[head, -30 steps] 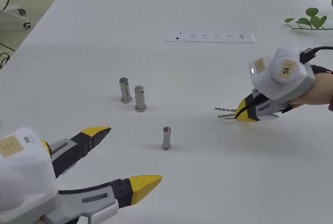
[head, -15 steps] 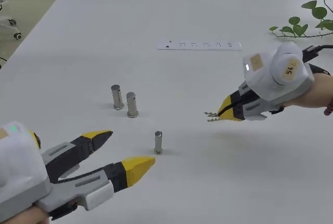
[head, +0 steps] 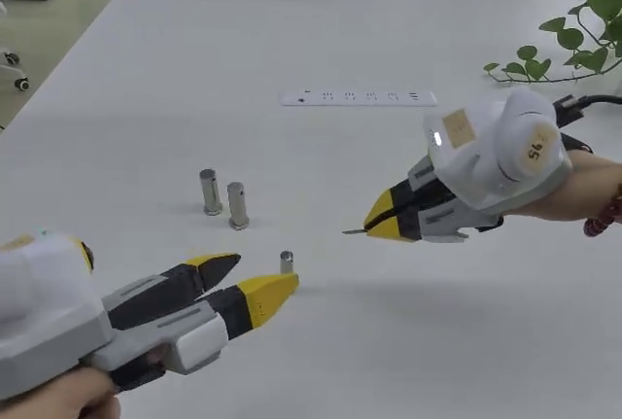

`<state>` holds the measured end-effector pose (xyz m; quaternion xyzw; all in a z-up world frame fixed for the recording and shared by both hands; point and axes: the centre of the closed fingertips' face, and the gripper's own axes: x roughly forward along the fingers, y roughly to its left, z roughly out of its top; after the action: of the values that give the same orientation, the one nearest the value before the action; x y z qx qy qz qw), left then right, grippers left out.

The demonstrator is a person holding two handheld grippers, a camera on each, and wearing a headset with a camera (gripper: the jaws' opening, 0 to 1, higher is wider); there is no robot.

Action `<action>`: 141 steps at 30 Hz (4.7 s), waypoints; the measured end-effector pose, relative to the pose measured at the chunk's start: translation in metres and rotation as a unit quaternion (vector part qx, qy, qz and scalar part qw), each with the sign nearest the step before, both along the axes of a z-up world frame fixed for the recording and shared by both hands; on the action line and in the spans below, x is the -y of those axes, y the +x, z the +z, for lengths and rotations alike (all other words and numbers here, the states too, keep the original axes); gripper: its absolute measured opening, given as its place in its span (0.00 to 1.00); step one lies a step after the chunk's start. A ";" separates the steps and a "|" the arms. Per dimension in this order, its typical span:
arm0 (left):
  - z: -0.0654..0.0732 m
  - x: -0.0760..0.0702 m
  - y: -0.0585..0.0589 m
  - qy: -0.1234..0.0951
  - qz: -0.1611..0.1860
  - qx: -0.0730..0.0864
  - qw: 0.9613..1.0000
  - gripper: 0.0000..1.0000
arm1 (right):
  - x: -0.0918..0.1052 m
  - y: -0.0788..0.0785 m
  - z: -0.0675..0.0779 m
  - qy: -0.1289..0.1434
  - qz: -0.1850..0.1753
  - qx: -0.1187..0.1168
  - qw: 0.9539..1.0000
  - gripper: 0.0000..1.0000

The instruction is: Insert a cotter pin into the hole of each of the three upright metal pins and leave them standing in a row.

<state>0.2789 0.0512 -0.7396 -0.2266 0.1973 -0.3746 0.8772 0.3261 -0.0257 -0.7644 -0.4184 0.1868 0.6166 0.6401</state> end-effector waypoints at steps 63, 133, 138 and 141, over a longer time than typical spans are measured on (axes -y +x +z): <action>-0.012 0.032 -0.010 -0.118 0.006 -0.160 0.980 0.00 | -0.042 -0.058 0.010 0.026 0.062 0.026 0.997 0.03; -0.010 0.051 -0.052 0.160 -0.249 0.176 0.939 0.00 | -0.025 -0.105 -0.003 0.034 0.076 -0.182 0.980 0.02; -0.010 0.051 -0.052 0.160 -0.243 0.178 0.940 0.00 | -0.025 -0.104 -0.003 0.026 0.076 -0.174 0.981 0.02; -0.010 0.051 -0.051 0.159 -0.237 0.178 0.942 0.00 | -0.025 -0.103 -0.003 0.021 0.073 -0.171 0.982 0.02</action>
<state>0.2282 0.0003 -0.7491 0.0390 0.1432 -0.5698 0.8083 0.2234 -0.0003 -0.7670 -0.3057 0.2490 0.7282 0.5607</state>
